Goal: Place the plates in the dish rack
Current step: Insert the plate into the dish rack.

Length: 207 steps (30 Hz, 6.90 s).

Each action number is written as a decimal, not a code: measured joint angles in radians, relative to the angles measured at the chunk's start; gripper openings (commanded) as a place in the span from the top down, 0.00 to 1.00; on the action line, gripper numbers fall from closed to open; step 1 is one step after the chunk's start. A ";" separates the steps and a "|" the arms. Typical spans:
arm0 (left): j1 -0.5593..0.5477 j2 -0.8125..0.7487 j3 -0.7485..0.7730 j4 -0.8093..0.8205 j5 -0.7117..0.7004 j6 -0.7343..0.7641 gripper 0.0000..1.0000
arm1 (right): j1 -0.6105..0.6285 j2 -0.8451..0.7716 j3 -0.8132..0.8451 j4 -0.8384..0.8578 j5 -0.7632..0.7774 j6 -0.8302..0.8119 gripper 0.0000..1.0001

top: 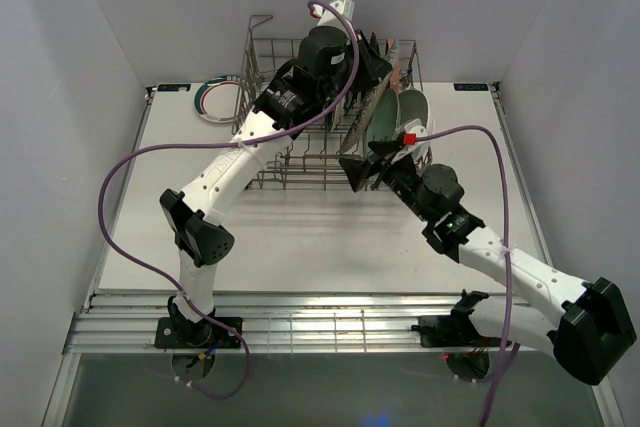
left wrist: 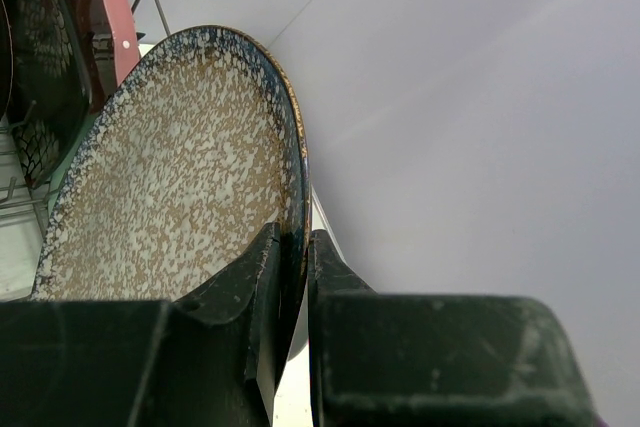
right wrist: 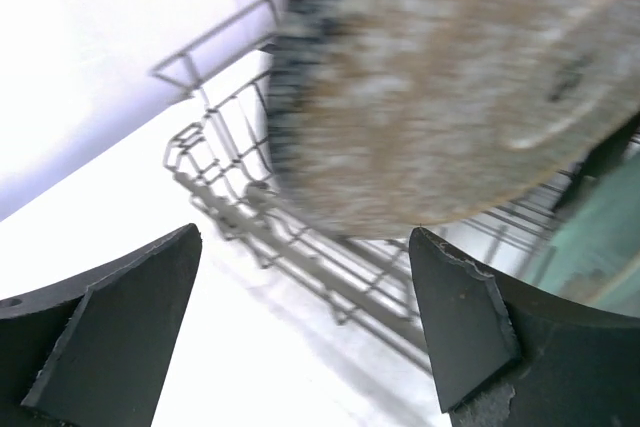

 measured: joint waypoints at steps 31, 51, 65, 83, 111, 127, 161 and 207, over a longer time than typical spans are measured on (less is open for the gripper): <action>0.000 0.000 0.000 -0.001 -0.020 -0.015 1.00 | 0.298 0.290 0.071 0.344 0.701 -0.262 0.21; 0.002 0.000 0.000 0.002 -0.058 -0.044 1.00 | 0.375 0.442 0.077 0.679 0.961 -0.568 0.76; 0.026 -0.002 -0.001 -0.045 -0.110 -0.077 1.00 | 0.378 0.446 0.074 0.689 1.126 -0.669 0.92; 0.026 -0.025 -0.023 -0.023 -0.078 0.002 1.00 | 0.397 0.446 0.079 0.697 1.114 -0.688 0.92; 0.026 -0.169 -0.129 0.019 -0.043 0.069 1.00 | 0.461 0.481 0.168 0.742 1.108 -0.761 0.92; 0.095 -0.145 -0.138 0.022 0.027 0.032 1.00 | 0.418 0.486 0.161 0.678 1.061 -0.608 0.92; 0.201 0.059 -0.114 0.098 0.174 -0.061 1.00 | 0.259 0.465 0.171 0.223 0.862 -0.177 0.92; 0.227 0.194 -0.053 0.105 0.232 -0.060 1.00 | 0.132 0.476 0.235 0.065 0.632 0.055 0.40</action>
